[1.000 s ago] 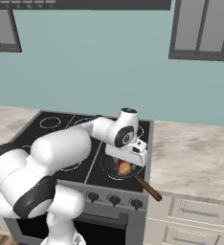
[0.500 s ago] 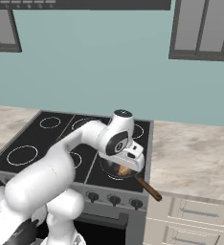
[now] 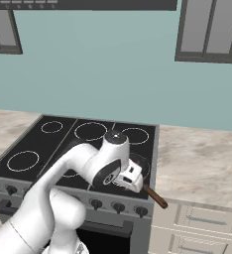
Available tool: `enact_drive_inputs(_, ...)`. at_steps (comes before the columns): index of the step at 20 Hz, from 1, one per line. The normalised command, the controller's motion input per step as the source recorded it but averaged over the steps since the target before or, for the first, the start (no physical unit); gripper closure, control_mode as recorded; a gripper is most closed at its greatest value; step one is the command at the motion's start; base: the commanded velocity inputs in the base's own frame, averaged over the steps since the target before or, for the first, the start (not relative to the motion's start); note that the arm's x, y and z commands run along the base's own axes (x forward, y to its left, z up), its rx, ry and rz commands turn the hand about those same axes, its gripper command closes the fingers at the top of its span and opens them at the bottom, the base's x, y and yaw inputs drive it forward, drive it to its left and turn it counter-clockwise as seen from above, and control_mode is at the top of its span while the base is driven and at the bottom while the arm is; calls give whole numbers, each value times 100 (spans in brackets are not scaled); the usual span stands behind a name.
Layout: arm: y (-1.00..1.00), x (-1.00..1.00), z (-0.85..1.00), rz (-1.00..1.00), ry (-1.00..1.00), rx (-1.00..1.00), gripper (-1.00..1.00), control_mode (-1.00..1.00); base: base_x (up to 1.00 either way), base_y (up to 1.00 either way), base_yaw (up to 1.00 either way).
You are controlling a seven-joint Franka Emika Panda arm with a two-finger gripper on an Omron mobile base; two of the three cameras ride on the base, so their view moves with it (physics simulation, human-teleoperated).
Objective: Place the pan on the front right burner on the stove. Then place the tomato and the onion in the pan and turn on the front right burner.
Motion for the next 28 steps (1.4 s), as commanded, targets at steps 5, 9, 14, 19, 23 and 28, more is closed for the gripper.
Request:
enact_drive_inputs(5, -9, -29, 2, 0, -25, 0, -100, -100, 0, 0, 0)
enact_drive_inputs(9, -10, -38, 0, 0, -28, -2, -100, -100, 0, 0, 0)
enact_drive_inputs(14, -14, -51, 0, 0, -21, 0, -100, -100, 0, 0, 0)
enact_drive_inputs(19, -13, -59, -2, 0, -18, -3, -100, -100, 0, 0, 0)
enact_drive_inputs(23, 0, -60, -15, 0, -17, -5, -100, -100, 0, 0, 0)
enact_drive_inputs(28, 0, -49, -22, 0, -22, -10, -100, -100, 0, 0, 0)
